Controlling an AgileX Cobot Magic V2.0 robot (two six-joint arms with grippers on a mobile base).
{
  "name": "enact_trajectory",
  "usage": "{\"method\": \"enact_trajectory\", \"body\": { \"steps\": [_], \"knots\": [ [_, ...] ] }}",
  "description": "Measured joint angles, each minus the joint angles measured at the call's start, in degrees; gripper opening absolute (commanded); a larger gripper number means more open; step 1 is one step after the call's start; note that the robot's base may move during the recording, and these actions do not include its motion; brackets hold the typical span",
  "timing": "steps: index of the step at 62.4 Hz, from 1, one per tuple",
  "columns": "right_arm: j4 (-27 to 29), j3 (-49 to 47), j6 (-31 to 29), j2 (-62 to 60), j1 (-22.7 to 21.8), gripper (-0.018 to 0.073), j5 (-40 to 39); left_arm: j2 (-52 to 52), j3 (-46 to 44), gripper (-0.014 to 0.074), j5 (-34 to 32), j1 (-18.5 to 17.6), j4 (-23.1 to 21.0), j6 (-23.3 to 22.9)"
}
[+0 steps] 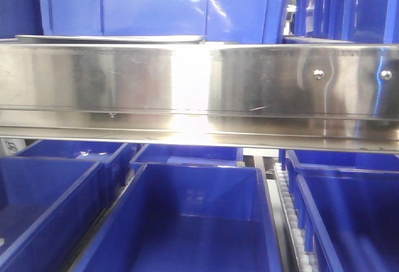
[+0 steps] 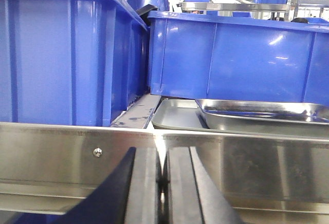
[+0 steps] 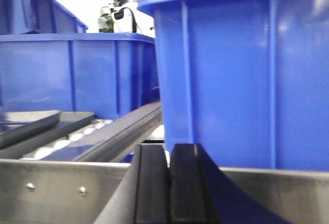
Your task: Stack silver trays without gaps
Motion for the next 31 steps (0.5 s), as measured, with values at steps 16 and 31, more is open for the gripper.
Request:
{"method": "enact_trajectory", "body": {
  "steps": [16, 31],
  "knots": [
    [-0.9, 0.1, -0.4, -0.2, -0.5, -0.0078, 0.8, 0.0, 0.0, 0.0004, 0.0, 0.0, 0.0, 0.0],
    [-1.2, 0.1, -0.5, -0.2, -0.6, -0.0078, 1.7, 0.0, 0.0, 0.0004, 0.0, 0.0, 0.0, 0.0]
  ]
}}
